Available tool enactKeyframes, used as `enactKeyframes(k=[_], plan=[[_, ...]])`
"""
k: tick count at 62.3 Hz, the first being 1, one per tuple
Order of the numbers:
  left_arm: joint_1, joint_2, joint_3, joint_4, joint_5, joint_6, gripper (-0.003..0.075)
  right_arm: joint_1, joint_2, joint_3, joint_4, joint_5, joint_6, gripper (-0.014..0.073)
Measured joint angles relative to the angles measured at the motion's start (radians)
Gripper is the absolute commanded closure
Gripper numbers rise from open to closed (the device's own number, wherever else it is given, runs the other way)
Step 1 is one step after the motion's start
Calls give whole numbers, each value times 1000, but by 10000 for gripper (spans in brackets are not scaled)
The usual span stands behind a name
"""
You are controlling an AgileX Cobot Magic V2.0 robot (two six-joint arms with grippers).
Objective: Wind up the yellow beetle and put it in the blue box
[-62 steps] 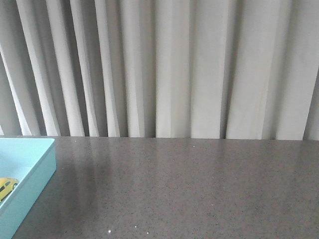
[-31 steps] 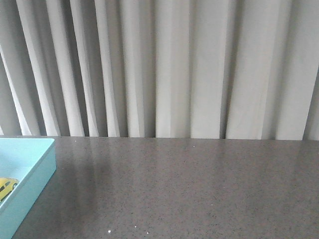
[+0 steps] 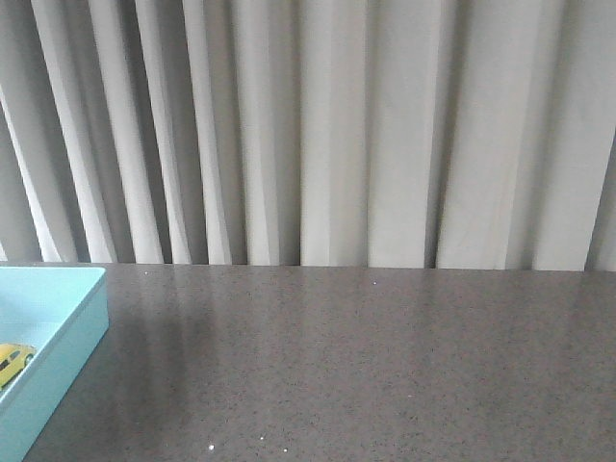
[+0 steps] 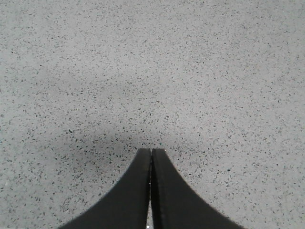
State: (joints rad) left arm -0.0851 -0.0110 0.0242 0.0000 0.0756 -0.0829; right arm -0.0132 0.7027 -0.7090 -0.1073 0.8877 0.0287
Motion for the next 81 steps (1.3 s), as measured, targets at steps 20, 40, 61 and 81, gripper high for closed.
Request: enactKeyframes(k=[20, 40, 61, 81], plan=[[0, 0, 0, 0, 0, 0, 725, 0, 0, 0, 0, -1, 0, 601], [-1, 0, 0, 0, -1, 0, 725, 8, -289, 227, -18, -262, 12, 601], [-1, 0, 0, 0, -1, 0, 725, -35, -669, 617, -7, -658, 30, 599], [-1, 0, 0, 0, -1, 0, 725, -35, -713, 736, -5, -785, 83, 598]])
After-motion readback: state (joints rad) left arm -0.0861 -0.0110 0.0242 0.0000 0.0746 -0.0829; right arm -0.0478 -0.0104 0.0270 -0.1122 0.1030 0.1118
